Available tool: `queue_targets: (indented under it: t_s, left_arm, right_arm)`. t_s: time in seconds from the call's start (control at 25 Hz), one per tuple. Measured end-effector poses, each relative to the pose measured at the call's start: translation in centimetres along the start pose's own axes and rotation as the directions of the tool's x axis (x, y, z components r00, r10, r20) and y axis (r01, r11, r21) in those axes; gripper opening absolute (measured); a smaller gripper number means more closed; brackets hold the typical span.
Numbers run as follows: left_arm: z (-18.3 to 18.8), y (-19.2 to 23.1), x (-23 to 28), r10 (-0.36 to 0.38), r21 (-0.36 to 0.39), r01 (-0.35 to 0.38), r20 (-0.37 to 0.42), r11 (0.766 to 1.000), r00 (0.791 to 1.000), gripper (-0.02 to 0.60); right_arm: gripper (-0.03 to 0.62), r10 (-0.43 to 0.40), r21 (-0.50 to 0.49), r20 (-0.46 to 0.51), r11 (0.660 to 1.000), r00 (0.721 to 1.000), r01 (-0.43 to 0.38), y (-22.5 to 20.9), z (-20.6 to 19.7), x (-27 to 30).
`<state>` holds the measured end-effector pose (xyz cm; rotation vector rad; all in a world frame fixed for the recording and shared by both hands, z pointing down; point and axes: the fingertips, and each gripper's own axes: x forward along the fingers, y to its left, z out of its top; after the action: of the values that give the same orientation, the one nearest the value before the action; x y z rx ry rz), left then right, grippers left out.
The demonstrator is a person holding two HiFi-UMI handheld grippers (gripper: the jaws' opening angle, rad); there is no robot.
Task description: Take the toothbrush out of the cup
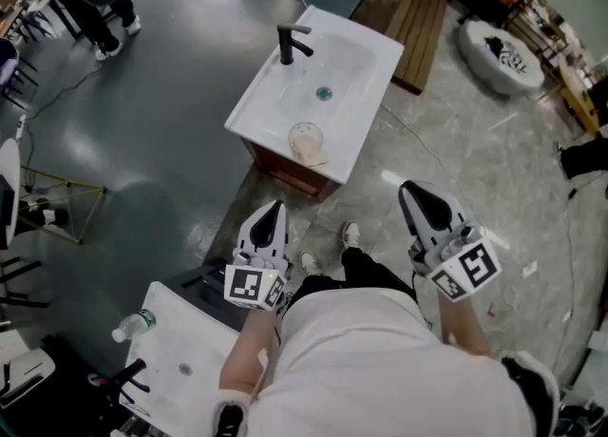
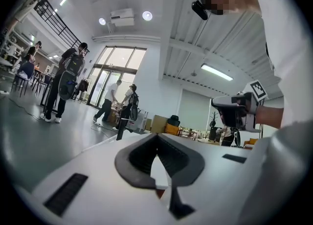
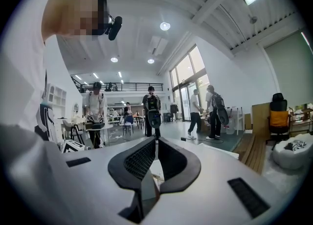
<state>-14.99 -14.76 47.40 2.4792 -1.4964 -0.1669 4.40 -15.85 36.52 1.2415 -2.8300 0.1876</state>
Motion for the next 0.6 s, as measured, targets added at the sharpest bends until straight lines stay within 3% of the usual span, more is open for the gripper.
queue_targets:
  t_s: [0.16, 0.28, 0.32, 0.4, 0.44, 0.6]
  left_arm:
    - [0.3, -0.5, 1.0, -0.014, 0.067, 0.013, 0.015, 0.998, 1.0, 0.005]
    - [-1.0, -0.5, 2.9, 0.009, 0.156, -0.004, -0.037, 0.988, 0.999, 0.008]
    - [-1.7, -0.6, 3.7, 0.009, 0.204, 0.004, -0.063, 0.979, 0.998, 0.024]
    - [-3.4, -0.5, 5.5, 0.004, 0.302, 0.033, -0.123, 0.953, 0.992, 0.127]
    - [-4.4, -0.3, 6.4, 0.004, 0.34, 0.048, -0.151, 0.939, 0.989, 0.149]
    - [-7.6, 0.7, 9.9, 0.019, 0.406, 0.082, -0.238, 0.91, 0.971, 0.209]
  right_arm:
    - [0.043, 0.042, 0.004, 0.017, 0.999, 0.999, -0.043, -1.2, 0.3, 1.1]
    - [0.043, 0.059, -0.004, 0.038, 0.998, 0.998, -0.059, -3.0, 1.6, 1.8]
    - [0.043, 0.06, -0.008, 0.049, 0.998, 0.997, -0.06, -3.6, 2.0, 1.9]
    - [0.043, 0.06, -0.011, 0.064, 0.998, 0.996, -0.059, -4.8, 2.5, 2.0]
    - [0.043, 0.059, -0.012, 0.063, 0.998, 0.996, -0.059, -5.2, 2.5, 1.9]
    - [0.043, 0.037, -0.002, 0.047, 0.999, 0.998, -0.037, -7.4, 2.4, 1.3]
